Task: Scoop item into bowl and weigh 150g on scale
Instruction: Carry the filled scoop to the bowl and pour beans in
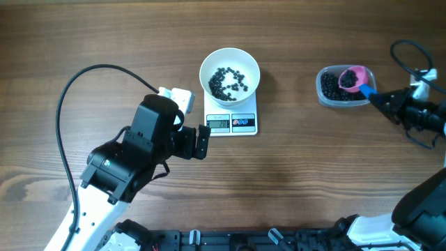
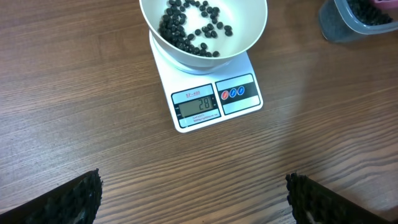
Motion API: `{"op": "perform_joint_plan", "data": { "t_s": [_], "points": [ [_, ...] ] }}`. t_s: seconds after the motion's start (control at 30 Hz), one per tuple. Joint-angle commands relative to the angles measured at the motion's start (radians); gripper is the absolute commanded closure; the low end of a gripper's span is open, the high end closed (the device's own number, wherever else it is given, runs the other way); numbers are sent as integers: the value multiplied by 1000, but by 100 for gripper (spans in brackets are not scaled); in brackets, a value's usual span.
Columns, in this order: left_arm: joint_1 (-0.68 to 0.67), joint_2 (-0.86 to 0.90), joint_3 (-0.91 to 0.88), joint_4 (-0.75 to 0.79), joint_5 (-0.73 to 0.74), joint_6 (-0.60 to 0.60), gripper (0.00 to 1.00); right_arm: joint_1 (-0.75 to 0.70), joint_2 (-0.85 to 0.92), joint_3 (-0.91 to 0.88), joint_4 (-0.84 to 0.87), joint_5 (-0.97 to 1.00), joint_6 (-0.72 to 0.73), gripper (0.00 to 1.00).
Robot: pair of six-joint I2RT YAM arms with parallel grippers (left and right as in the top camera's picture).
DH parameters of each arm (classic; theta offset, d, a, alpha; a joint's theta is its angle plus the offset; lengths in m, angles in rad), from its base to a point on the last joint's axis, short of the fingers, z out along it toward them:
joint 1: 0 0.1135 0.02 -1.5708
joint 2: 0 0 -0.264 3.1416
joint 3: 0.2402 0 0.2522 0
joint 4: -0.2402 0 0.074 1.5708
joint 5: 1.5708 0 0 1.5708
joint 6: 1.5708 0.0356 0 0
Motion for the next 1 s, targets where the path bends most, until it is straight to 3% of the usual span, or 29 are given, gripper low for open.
{"op": "perform_joint_plan", "data": {
  "t_s": [0.0, 0.3, 0.47, 0.57, 0.73, 0.83, 0.97],
  "points": [
    [-5, -3, 0, 2, 12, 16, 0, -59, 14, -10, -12, -134, 47, 96],
    [-5, -3, 0, 2, 12, 16, 0, -103, 14, -10, -92, -573, 90, 96],
    [-5, -3, 0, 2, 12, 16, 0, 80, 14, -10, -91, -587, 90, 96],
    [-5, -3, 0, 2, 12, 16, 0, 264, 14, -10, -35, -585, 97, 96],
    [-5, -3, 0, 2, 12, 16, 0, 540, 14, -10, 258, -386, 341, 96],
    [-5, -3, 0, 2, 12, 16, 0, 671, 14, -10, 399, -275, 359, 96],
    [-5, -3, 0, 2, 12, 16, 0, 795, 8, 11, 422, -10, 323, 96]
  ]
}}
